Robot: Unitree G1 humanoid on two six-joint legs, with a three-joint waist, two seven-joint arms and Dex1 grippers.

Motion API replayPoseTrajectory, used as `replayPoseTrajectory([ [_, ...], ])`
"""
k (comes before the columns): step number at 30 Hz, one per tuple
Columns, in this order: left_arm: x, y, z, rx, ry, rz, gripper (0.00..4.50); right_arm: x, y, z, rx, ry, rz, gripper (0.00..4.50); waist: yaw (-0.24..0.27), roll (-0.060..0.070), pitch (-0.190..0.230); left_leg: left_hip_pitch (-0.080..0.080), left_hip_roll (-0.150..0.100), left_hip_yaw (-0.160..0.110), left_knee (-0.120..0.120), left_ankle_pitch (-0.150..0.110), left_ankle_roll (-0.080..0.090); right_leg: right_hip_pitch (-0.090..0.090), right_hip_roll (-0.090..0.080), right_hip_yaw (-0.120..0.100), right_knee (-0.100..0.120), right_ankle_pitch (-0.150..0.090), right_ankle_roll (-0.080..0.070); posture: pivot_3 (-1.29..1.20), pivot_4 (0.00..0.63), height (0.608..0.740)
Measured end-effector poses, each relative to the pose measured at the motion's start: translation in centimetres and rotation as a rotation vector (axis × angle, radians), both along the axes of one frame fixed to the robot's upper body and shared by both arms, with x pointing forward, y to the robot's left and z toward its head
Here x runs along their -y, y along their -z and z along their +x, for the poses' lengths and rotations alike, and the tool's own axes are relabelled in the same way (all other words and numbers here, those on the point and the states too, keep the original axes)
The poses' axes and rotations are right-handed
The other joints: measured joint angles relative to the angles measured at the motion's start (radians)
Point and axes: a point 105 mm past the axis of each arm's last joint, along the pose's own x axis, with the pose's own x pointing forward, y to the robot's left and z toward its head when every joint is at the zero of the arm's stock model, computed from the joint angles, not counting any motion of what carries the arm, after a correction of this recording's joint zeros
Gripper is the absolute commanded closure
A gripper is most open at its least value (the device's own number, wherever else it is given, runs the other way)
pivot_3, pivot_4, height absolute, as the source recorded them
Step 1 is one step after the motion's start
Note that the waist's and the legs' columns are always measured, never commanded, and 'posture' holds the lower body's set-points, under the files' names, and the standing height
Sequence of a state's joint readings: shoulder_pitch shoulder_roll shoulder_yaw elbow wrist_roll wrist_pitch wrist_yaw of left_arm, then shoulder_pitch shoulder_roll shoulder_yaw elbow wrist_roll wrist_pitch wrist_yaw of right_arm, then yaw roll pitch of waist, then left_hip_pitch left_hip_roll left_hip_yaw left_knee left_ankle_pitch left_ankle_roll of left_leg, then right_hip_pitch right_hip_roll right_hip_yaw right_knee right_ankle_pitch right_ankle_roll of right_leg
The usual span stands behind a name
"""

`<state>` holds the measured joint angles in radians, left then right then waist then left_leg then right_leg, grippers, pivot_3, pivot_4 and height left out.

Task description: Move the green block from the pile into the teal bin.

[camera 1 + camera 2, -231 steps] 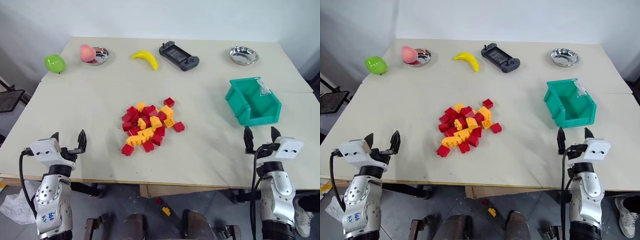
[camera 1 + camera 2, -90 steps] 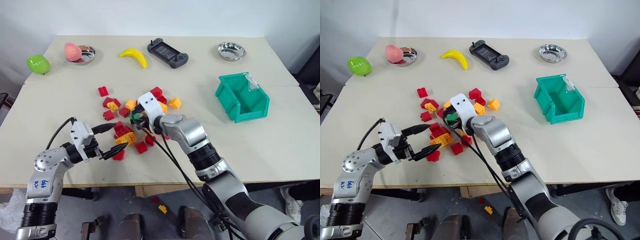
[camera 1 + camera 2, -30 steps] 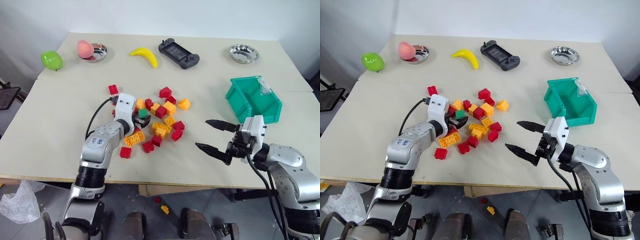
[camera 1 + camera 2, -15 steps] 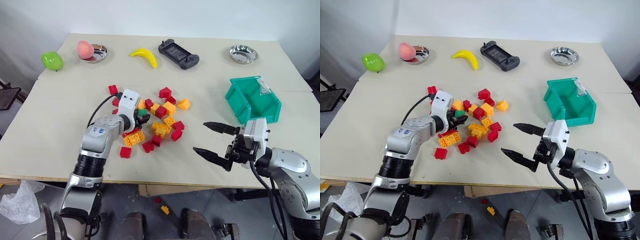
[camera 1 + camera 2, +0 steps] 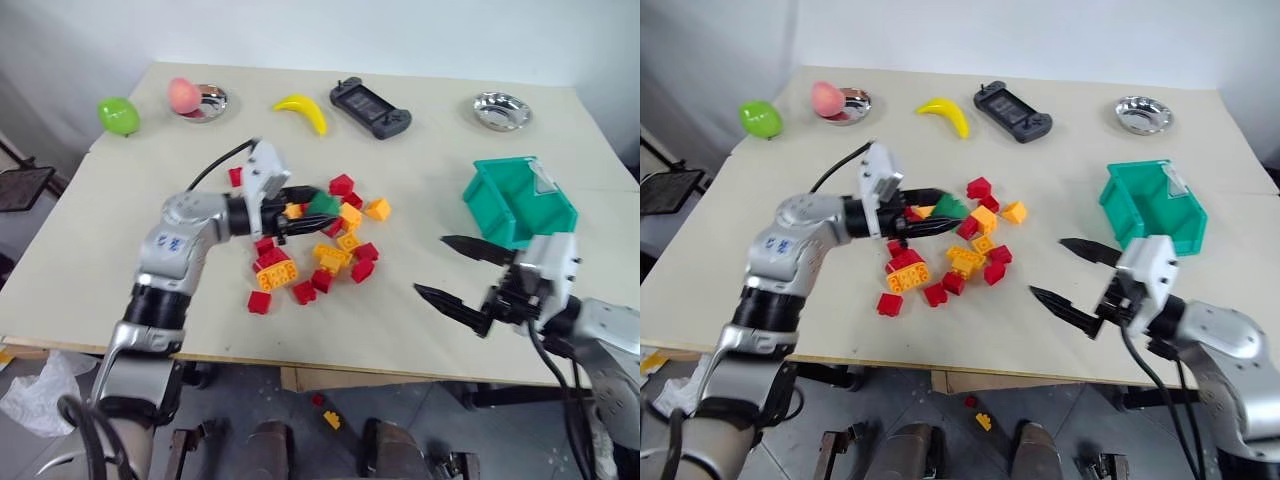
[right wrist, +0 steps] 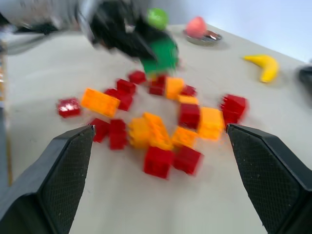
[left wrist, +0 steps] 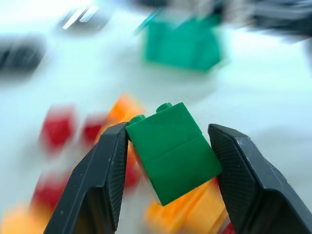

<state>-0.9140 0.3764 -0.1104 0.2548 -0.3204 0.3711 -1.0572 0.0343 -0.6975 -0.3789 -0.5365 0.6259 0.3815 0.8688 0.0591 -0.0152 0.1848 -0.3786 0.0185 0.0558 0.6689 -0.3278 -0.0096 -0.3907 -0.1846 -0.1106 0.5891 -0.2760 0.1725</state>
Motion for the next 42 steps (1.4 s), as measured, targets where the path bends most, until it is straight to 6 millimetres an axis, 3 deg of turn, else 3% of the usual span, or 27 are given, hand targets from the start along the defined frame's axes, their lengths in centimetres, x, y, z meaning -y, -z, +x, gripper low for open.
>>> replayPoseTrajectory([
  [2,2.5,0.4,-0.6,0.027,0.116,0.032,2.23,1.3,0.1,-0.5,0.0,0.061,-0.007,0.0,0.001,0.0,0.0,0.0,0.0,0.001,0.002,-0.001,0.002,0.001,0.0,0.0,-0.001,0.0,0.001,0.0,0.15,0.74],
  [6,9.3,4.9,-1.0,0.057,0.285,0.184,2.23,4.8,1.3,-2.4,-0.055,0.22,-0.045,0.0,0.017,0.0,0.0,-0.007,-0.001,0.001,0.007,-0.003,0.005,-0.002,0.0,0.0,-0.004,0.002,0.003,0.0,0.15,0.74],
  [8,11.7,7.3,-1.4,0.037,0.313,0.241,2.23,5.2,1.3,-3.0,-0.051,0.265,-0.05,0.0,0.006,0.0,0.0,-0.01,-0.001,0.001,0.011,-0.004,0.007,-0.004,0.0,0.0,-0.004,0.003,0.004,0.0,0.15,0.74],
  [11,13.3,8.9,-1.8,0.059,0.338,0.306,2.23,5.0,1.3,-3.8,-0.046,0.293,-0.051,0.0,-0.006,0.0,0.0,-0.01,0.0,0.001,0.011,-0.004,0.007,-0.004,0.0,0.0,-0.004,0.003,0.004,0.0,0.15,0.74],
  [12,13.8,9.3,-1.9,0.048,0.336,0.315,1.51,4.8,1.3,-4.1,-0.046,0.301,-0.051,0.0,-0.006,0.0,0.0,-0.01,0.0,0.001,0.011,-0.004,0.007,-0.004,0.0,0.0,-0.004,0.003,0.004,0.0,0.15,0.74],
  [17,14.5,8.8,-1.9,0.032,0.325,0.242,0.02,4.9,2.2,-4.6,-0.109,0.363,-0.064,0.0,-0.008,0.0,0.0,-0.011,0.0,0.001,0.013,-0.005,0.007,-0.004,-0.001,0.0,-0.004,0.003,0.004,0.0,0.15,0.74],
  [24,11.4,5.7,-0.7,0.051,0.336,0.115,0.02,3.0,2.1,-1.9,-0.209,0.287,-0.05,0.0,-0.012,0.0,0.0,-0.011,0.0,0.0,0.014,-0.005,0.007,-0.004,-0.001,0.0,-0.002,0.004,0.003,0.0,0.15,0.74],
  [29,4.7,4.5,0.0,0.081,0.308,0.043,0.01,1.7,3.2,0.7,-0.287,0.177,-0.137,0.0,-0.035,0.001,0.0,-0.01,0.0,0.0,0.014,-0.005,0.007,-0.004,-0.001,0.0,0.0,0.004,0.003,0.0,0.15,0.74],
  [35,-3.3,6.7,-1.7,0.041,0.194,0.066,0.01,1.6,5.9,3.8,-0.398,0.168,-0.261,0.0,-0.039,0.001,0.0,-0.01,0.001,-0.001,0.015,-0.005,0.007,-0.004,-0.001,0.0,0.0,0.004,0.003,0.0,0.15,0.74],
  [38,-4.7,6.3,-3.0,0.054,0.161,0.068,0.01,1.3,6.8,4.7,-0.417,0.165,-0.287,0.0,-0.027,0.001,0.0,-0.012,0.0,-0.003,0.017,-0.005,0.007,-0.003,-0.001,-0.002,0.0,0.004,0.004,0.0,0.15,0.74],
  [42,-5.1,5.1,-5.5,0.079,0.175,0.038,0.01,0.8,7.1,5.8,-0.412,0.154,-0.266,0.0,-0.031,0.001,0.0,-0.011,0.0,-0.004,0.017,-0.005,0.007,-0.002,-0.001,-0.002,0.0,0.004,0.004,0.0,0.15,0.74],
])
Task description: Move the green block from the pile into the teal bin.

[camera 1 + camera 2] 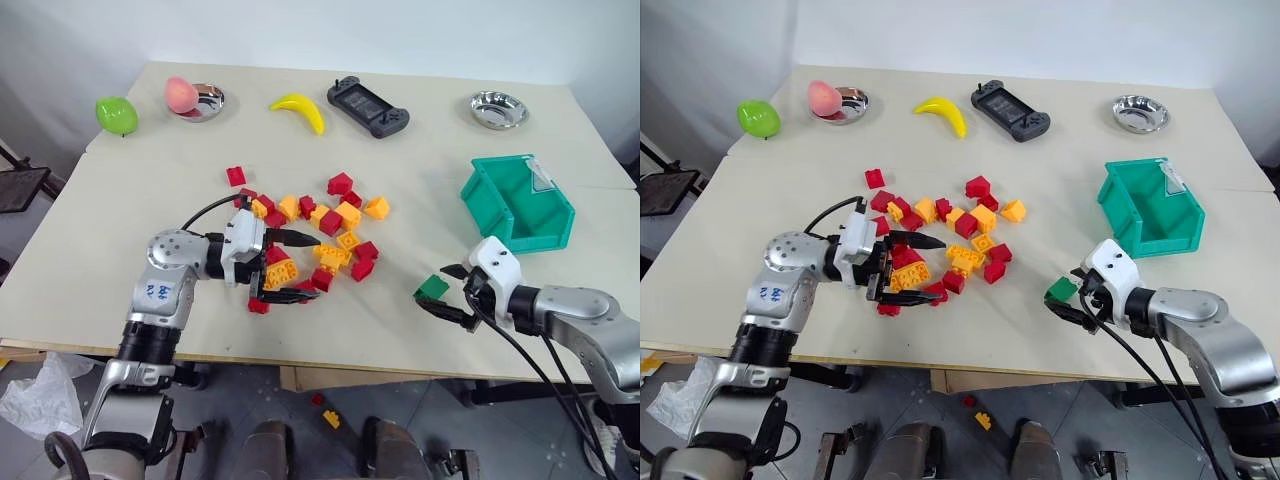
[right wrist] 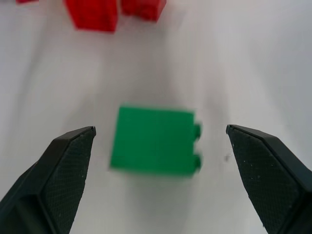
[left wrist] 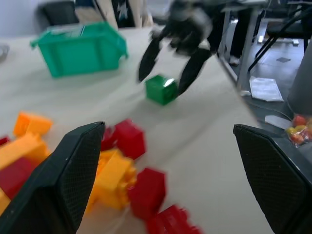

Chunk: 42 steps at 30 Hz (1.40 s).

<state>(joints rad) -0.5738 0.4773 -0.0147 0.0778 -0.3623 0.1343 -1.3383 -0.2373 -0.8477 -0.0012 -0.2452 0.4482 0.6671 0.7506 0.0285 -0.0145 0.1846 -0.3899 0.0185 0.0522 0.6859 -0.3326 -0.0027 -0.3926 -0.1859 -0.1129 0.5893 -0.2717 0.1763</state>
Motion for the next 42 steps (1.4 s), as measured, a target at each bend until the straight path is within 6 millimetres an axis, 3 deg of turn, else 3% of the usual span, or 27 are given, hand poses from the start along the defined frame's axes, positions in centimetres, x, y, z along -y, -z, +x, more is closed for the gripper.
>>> replayPoseTrajectory([
  [1,-0.1,-0.1,-0.3,0.002,0.001,0.004,0.01,0.0,0.2,0.0,-0.007,-0.004,0.002,0.0,-0.001,0.0,0.0,0.0,0.0,0.0,0.0,0.0,0.0,0.0,0.0,0.0,0.0,0.0,0.0,0.0,0.15,0.74],
  [4,-0.9,0.4,-1.0,-0.023,-0.017,0.023,0.0,-0.2,0.9,0.4,-0.025,-0.013,-0.011,0.6,-0.006,0.0,0.0,0.001,0.0,0.001,0.0,0.0,0.0,0.0,0.0,0.0,0.0,0.0,0.0,0.0,0.15,0.74],
  [10,-2.2,1.3,-1.0,-0.074,-0.077,0.029,0.0,0.1,0.6,0.6,-0.001,-0.014,-0.022,2.36,-0.002,0.0,0.0,0.001,0.0,0.001,0.0,0.0,0.0,0.0,0.0,0.0,0.0,0.0,0.0,0.0,0.15,0.74],
  [16,-2.7,1.7,-0.3,-0.12,-0.203,-0.084,0.0,1.8,-4.4,0.7,0.247,0.035,0.171,2.35,-0.002,0.0,0.0,0.001,0.0,0.001,-0.001,0.0,-0.001,0.0,0.0,0.0,0.0,0.0,0.0,0.0,0.15,0.74],
  [22,-2.4,1.1,0.8,-0.121,-0.354,-0.204,0.0,8.2,-11.2,3.0,0.565,0.36,0.189,2.35,-0.006,0.0,0.0,0.002,0.0,0.002,-0.001,0.001,-0.001,0.0,0.0,0.001,0.002,0.0,0.0,0.0,0.15,0.74],
  [25,-2.2,0.9,1.0,-0.112,-0.378,-0.23,0.0,11.0,-12.5,4.5,0.601,0.511,0.129,2.35,-0.009,0.0,0.0,0.003,0.0,0.002,-0.001,0.001,-0.001,0.0,0.0,0.002,0.001,0.0,0.0,0.0,0.15,0.74],
  [28,-1.9,0.9,1.1,-0.11,-0.381,-0.237,0.0,11.9,-11.6,6.8,0.558,0.55,0.076,2.35,-0.022,0.001,0.0,0.003,0.0,0.003,-0.002,0.001,-0.001,0.0,0.0,0.002,0.001,0.0,0.0,0.0,0.15,0.74],
  [35,-2.6,0.7,1.0,-0.06,-0.398,-0.218,0.0,11.9,-8.9,9.1,0.464,0.535,0.096,0.04,-0.033,0.001,0.0,0.002,0.0,0.003,-0.003,0.001,-0.001,-0.001,0.0,0.002,0.0,0.0,0.0,0.0,0.15,0.74],
  [39,-5.1,1.8,0.7,-0.054,-0.487,-0.196,0.0,9.6,-9.8,8.0,0.537,0.347,0.143,0.04,-0.034,0.001,0.0,0.003,0.001,0.003,-0.004,0.001,-0.001,-0.001,0.0,0.002,0.0,0.0,0.0,0.0,0.15,0.74],
  [42,-7.3,3.0,0.3,-0.042,-0.58,-0.14,0.0,4.7,-9.6,3.9,0.53,-0.008,0.31,0.04,-0.03,0.001,0.0,0.003,0.002,0.003,-0.003,0.001,-0.002,0.0,0.001,0.001,0.0,0.0,0.0,0.0,0.15,0.74],
])
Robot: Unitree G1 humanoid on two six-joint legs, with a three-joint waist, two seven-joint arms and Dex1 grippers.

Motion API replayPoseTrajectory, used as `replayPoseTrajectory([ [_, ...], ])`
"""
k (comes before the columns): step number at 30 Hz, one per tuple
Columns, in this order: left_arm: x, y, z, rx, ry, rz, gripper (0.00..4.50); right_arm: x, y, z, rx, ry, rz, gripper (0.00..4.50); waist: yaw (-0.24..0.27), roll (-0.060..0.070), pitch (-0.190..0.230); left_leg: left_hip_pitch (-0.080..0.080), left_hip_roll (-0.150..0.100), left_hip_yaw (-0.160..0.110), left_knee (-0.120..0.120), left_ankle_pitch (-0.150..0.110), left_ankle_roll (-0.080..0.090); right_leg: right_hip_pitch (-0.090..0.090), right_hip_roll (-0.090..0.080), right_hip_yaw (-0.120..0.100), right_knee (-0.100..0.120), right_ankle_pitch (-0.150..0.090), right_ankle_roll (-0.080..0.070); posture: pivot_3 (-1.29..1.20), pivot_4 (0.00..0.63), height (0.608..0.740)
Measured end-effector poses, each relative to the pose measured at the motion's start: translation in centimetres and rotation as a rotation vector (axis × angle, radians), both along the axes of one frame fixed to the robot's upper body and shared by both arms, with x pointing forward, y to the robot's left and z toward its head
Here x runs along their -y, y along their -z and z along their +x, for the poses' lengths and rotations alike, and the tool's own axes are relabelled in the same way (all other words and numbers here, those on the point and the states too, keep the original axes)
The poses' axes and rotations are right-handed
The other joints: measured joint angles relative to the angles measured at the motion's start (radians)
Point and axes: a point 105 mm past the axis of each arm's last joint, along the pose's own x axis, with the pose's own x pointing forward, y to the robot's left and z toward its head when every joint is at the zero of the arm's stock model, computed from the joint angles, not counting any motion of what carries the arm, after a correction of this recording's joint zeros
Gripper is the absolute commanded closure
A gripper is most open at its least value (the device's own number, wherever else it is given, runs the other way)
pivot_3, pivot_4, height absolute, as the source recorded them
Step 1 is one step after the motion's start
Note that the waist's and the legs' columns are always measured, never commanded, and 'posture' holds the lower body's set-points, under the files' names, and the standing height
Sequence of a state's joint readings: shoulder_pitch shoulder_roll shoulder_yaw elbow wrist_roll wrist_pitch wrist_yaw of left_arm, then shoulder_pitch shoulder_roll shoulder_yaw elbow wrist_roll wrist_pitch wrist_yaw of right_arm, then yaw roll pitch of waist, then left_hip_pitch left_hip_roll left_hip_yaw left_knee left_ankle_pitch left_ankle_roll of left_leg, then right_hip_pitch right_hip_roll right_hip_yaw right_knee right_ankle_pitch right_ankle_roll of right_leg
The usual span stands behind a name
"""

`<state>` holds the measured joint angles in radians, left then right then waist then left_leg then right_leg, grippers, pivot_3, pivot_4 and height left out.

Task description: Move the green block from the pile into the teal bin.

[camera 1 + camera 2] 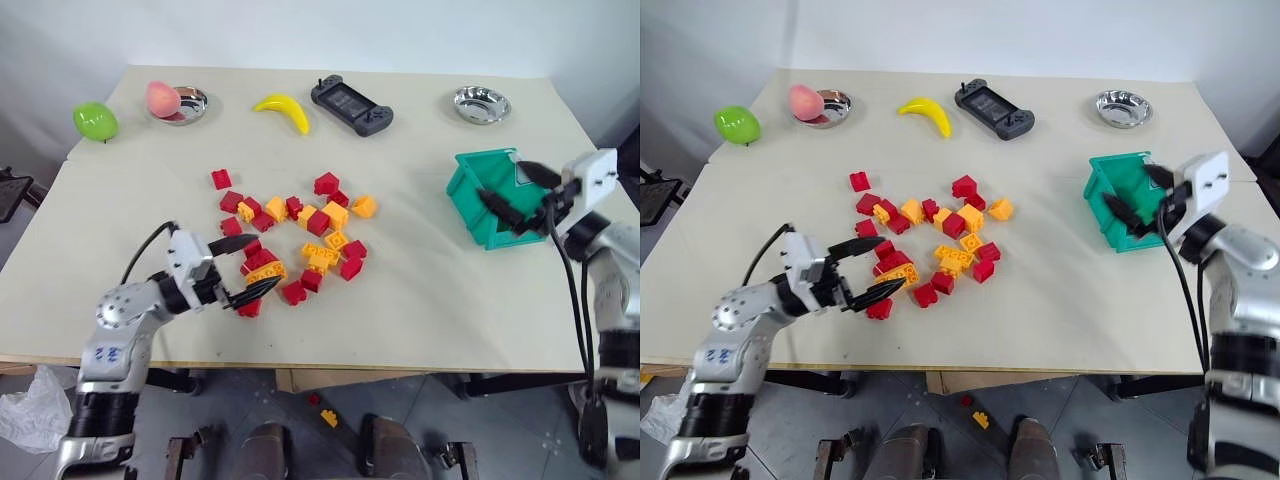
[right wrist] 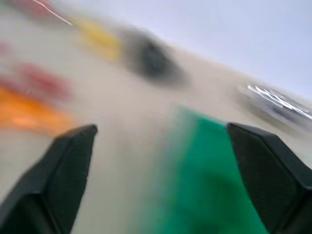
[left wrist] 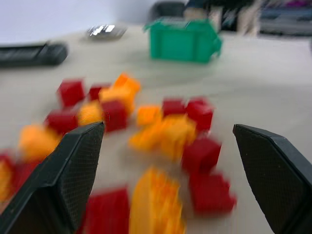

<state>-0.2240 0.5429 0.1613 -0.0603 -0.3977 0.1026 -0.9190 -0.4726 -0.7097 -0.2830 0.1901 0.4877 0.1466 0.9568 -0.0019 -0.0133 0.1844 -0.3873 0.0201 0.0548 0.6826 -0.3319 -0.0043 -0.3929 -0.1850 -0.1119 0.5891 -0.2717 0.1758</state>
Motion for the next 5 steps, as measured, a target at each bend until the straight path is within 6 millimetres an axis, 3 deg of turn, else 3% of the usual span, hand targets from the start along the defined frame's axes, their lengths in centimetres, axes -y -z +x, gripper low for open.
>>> replayPoseTrajectory([
  [5,-3.1,0.8,-0.6,-0.001,-0.131,0.019,0.0,-3.7,6.4,-5.6,-0.155,-0.287,-0.154,0.04,0.018,0.0,0.0,0.001,0.0,0.0,0.001,-0.001,0.0,0.001,0.0,0.0,0.0,0.0,0.0,0.0,0.15,0.74],
])
